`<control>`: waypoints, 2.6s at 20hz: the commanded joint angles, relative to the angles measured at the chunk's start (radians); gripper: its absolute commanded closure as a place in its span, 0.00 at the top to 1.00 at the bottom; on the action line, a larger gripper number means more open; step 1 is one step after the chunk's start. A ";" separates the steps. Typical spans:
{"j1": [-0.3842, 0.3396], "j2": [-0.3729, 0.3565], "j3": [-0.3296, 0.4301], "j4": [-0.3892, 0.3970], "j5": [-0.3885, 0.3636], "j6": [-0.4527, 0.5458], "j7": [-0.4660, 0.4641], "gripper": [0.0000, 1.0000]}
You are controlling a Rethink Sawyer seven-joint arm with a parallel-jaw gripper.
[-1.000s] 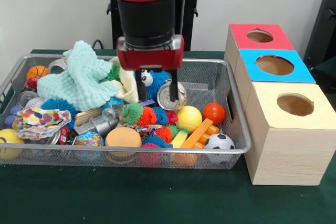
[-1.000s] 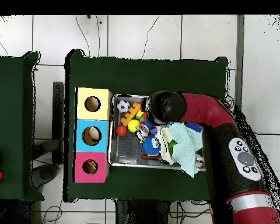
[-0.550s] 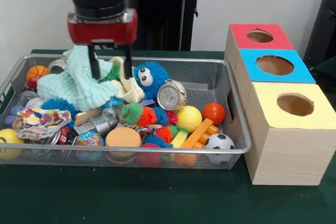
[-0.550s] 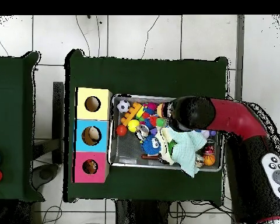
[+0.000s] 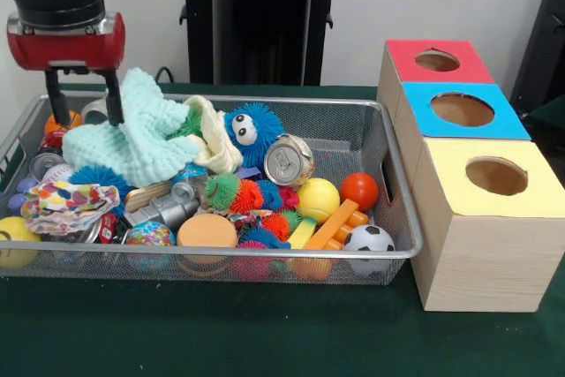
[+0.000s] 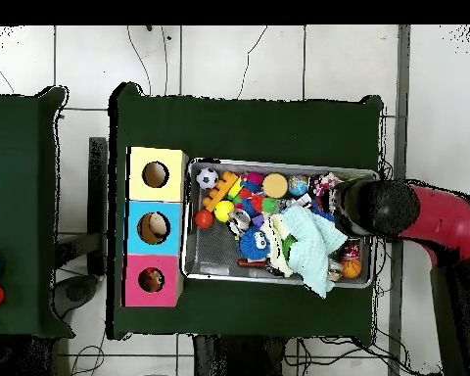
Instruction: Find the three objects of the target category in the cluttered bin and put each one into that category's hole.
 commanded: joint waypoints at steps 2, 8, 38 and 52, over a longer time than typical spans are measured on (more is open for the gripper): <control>0.024 0.104 0.088 0.029 -0.066 0.054 -0.248 1.00; 0.032 0.101 0.099 0.054 -0.057 0.049 -0.207 1.00; 0.095 0.282 0.107 -0.098 -0.074 0.082 -0.239 1.00; 0.063 0.304 0.137 -0.107 -0.061 0.114 -0.303 1.00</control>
